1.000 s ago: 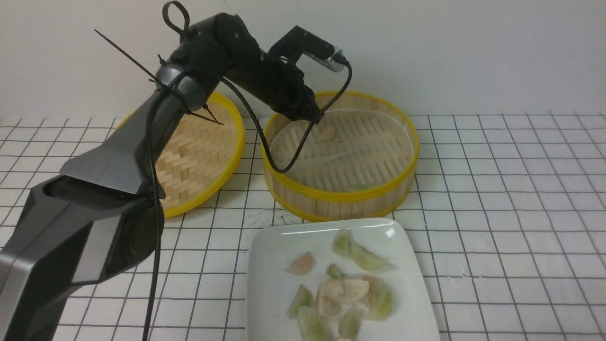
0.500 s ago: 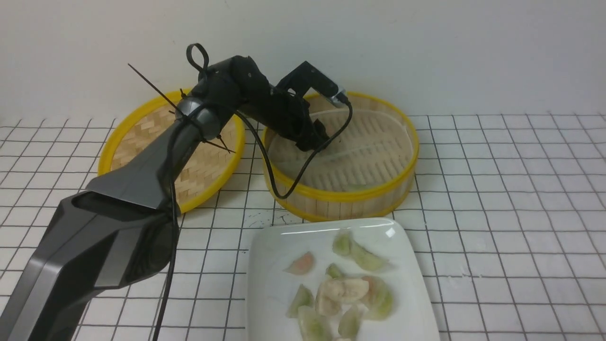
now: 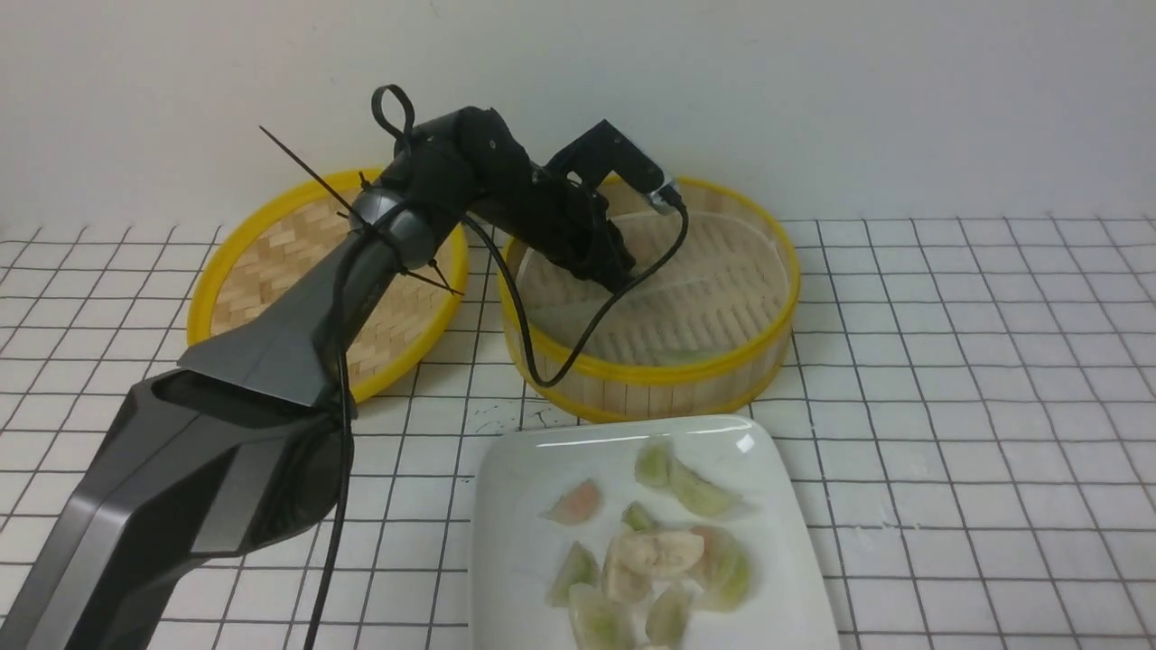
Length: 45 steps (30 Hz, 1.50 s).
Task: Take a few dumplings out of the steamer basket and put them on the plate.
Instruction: Use the right arm to grab a dumpling from inside the steamer
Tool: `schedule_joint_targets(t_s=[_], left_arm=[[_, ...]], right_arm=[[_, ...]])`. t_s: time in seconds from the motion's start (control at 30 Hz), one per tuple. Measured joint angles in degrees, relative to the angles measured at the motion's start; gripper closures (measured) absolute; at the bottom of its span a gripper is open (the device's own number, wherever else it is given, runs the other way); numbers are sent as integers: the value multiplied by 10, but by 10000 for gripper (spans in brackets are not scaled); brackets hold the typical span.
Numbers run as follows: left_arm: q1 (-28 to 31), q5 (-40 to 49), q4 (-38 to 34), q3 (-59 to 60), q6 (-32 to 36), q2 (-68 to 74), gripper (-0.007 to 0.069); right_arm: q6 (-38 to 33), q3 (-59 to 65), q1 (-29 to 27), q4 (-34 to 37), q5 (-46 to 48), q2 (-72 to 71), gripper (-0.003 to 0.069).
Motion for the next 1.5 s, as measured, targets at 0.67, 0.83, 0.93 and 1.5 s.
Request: schedule_joint_targets(t_s=[0.67, 0.83, 0.93, 1.5], left_arm=[[2, 130, 29, -18, -48, -37, 631], [2, 142, 39, -17, -72, -25, 587], [2, 142, 42, -17, -81, -25, 484], [5, 94, 48, -69, -187, -20, 64]], right_arm=[[0, 0, 0, 0, 0, 0, 673], [0, 0, 0, 0, 0, 0, 673], [0, 0, 0, 0, 0, 0, 673], [0, 0, 0, 0, 0, 0, 673]])
